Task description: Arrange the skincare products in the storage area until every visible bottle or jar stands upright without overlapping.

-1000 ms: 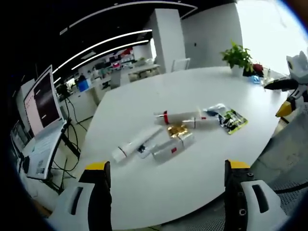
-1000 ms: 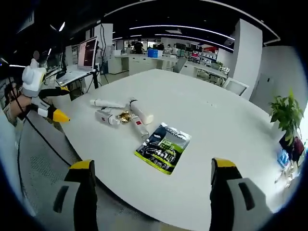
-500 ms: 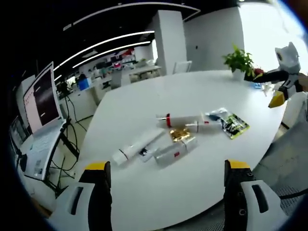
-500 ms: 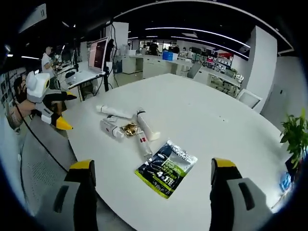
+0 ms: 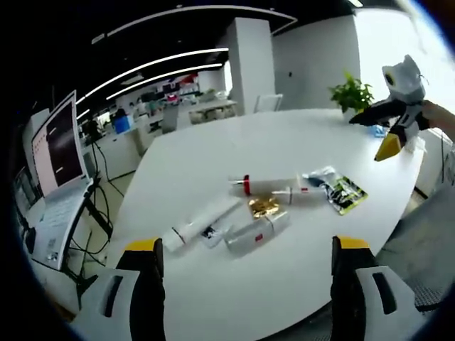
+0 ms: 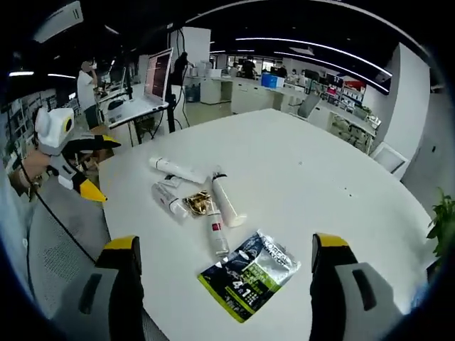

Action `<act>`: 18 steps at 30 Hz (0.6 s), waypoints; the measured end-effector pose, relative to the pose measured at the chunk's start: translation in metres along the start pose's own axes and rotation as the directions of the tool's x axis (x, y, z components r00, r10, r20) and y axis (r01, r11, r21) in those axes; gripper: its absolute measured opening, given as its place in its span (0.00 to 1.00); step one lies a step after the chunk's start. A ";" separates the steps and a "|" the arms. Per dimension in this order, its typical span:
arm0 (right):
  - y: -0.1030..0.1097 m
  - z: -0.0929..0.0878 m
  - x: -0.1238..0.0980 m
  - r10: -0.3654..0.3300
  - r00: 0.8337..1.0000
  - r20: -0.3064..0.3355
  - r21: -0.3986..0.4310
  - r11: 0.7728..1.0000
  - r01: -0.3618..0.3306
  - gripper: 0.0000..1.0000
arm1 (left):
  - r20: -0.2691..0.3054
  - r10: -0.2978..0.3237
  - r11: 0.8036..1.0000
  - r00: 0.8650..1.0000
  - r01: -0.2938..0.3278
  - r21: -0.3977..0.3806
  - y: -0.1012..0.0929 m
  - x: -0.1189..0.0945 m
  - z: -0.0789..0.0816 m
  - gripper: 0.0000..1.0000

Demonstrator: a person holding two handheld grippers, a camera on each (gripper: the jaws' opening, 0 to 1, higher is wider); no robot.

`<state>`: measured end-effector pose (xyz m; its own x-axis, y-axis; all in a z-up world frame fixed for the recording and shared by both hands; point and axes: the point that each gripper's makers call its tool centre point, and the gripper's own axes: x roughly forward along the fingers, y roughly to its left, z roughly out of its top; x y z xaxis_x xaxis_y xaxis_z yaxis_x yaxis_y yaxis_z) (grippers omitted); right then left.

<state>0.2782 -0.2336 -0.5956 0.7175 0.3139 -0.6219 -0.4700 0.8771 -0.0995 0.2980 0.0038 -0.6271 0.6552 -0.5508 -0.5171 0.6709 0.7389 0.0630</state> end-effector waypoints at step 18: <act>-0.013 0.009 0.059 0.088 0.989 -0.121 -0.108 0.989 -0.101 0.97 | -0.012 -0.006 1.000 1.000 0.006 -0.031 0.000 0.009 -0.008 0.97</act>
<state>0.3311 -0.2231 -0.6240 0.6057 0.3435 -0.7177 -0.5929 0.7964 -0.1192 0.3012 0.0017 -0.6381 0.6466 -0.5504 -0.5281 0.6637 0.7473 0.0337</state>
